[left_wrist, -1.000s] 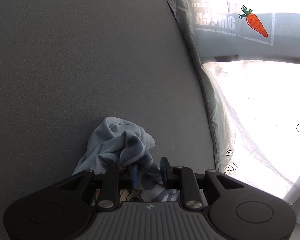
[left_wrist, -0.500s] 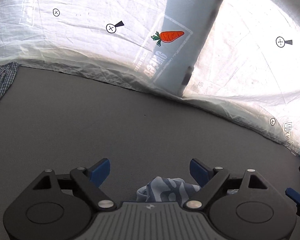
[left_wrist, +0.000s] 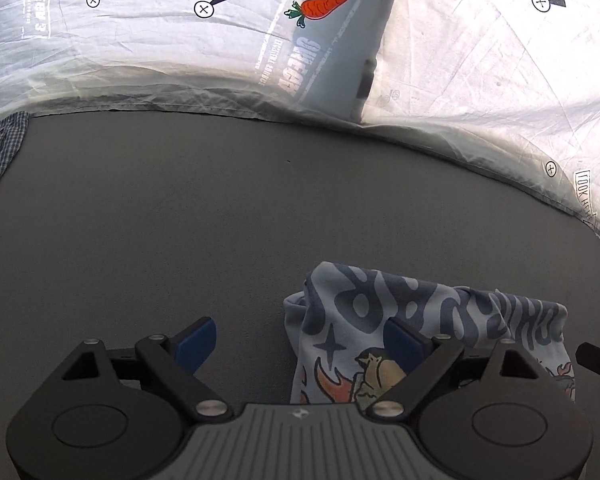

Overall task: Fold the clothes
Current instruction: 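Grasp the folded shirt bundle with both grippers, then lift the bundle with both grippers and carry it onto the clothes stack by the wall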

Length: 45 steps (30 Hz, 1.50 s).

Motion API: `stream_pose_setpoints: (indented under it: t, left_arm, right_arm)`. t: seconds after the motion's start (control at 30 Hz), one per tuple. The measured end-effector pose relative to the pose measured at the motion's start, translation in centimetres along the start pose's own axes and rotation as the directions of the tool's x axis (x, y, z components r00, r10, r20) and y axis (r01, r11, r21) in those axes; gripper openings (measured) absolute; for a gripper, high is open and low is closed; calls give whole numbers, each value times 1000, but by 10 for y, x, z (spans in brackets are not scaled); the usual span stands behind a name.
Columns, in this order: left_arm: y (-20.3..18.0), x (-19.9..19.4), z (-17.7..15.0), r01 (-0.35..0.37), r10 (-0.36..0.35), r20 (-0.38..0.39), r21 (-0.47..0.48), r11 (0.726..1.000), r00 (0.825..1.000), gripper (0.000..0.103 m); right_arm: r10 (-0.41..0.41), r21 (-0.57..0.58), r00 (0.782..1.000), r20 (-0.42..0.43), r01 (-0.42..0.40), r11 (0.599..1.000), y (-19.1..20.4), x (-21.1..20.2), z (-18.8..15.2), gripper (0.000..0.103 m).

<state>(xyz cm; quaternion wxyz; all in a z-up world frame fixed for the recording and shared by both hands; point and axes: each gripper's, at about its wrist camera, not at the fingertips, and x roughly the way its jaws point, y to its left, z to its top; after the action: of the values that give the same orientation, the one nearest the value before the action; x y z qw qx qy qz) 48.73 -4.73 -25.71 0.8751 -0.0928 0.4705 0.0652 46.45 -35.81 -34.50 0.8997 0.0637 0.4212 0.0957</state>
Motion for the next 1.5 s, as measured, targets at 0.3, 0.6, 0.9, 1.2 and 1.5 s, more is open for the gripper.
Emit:
stream_pose_setpoints:
  t: [0.3, 0.6, 0.9, 1.2, 1.5]
  left_arm:
    - [-18, 27, -19, 53, -54, 2, 184, 981, 999, 92]
    - [-11, 52, -10, 179, -179, 0, 31, 983, 984, 100]
    - [-21, 47, -12, 197, -195, 50, -18, 980, 979, 52]
    - [-28, 6, -18, 232, -227, 123, -32, 972, 966, 19]
    - [-38, -90, -35, 294, -289, 268, 24, 956, 919, 16]
  right_arm:
    - [67, 32, 996, -52, -66, 997, -9, 39, -13, 99]
    - [90, -74, 993, -70, -96, 993, 8, 68, 0, 99]
    - [77, -126, 994, -72, -85, 988, 20, 65, 4, 53]
    - [38, -141, 998, 55, -30, 990, 35, 10, 0, 17]
    - [6, -142, 964, 268, 33, 989, 60, -103, -17, 13]
